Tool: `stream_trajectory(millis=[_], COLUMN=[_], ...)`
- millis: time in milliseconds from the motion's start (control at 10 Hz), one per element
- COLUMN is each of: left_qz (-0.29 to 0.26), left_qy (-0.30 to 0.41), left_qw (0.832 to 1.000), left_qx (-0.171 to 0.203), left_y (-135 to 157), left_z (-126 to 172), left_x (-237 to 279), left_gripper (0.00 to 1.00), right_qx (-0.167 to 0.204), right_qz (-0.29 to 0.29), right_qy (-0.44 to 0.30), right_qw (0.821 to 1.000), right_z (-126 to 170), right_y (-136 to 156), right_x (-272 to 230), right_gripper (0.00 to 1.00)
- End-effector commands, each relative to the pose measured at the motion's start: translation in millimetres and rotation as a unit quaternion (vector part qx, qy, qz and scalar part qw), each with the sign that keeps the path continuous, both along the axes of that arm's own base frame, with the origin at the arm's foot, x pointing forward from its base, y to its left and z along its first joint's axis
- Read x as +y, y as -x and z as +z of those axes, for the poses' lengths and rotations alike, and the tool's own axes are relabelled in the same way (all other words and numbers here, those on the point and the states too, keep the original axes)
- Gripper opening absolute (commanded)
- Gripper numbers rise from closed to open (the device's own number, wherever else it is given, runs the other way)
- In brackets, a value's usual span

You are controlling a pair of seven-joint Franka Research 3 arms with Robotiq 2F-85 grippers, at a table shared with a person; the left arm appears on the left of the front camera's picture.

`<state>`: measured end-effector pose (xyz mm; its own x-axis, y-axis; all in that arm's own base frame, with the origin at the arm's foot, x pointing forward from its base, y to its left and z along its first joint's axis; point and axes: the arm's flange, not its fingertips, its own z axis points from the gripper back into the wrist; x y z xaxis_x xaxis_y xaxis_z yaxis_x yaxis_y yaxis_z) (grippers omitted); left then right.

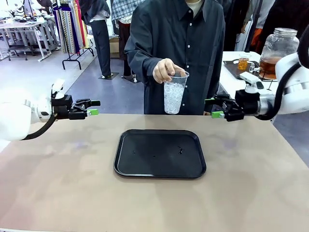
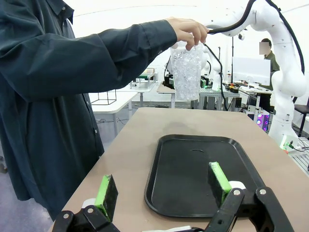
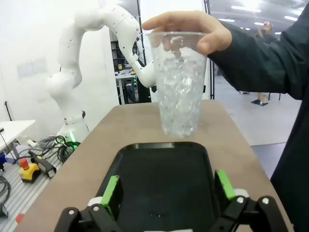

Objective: Pour the drink into the iced cup.
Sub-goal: Open the gripper to release the iced cup you were holding.

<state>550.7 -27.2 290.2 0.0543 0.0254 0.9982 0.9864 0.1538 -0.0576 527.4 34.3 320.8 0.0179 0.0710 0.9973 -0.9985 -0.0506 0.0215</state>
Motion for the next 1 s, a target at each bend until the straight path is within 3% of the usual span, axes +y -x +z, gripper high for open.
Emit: stream_trajectory(millis=[0,200,900], left_qz=[-0.001,-0.001,-0.001], left_qy=[0.002,0.002,0.002], left_qw=[1.000,1.000,1.000], left_qx=[0.000,0.000,0.000], left_y=[2,2,2], left_z=[4,4,4], left_x=[0,0,0], left_gripper=[1.00,1.00,1.00], right_qx=[-0.029,-0.019,-0.006], right_qz=[-0.017,-0.034,-0.036], right_qy=[-0.021,-0.035,-0.020], right_qw=[0.999,0.999,0.999], right_z=[-18,-38,-42], right_y=[10,14,15], right_x=[-22,-43,-50], right_gripper=[1.00,1.00,1.00])
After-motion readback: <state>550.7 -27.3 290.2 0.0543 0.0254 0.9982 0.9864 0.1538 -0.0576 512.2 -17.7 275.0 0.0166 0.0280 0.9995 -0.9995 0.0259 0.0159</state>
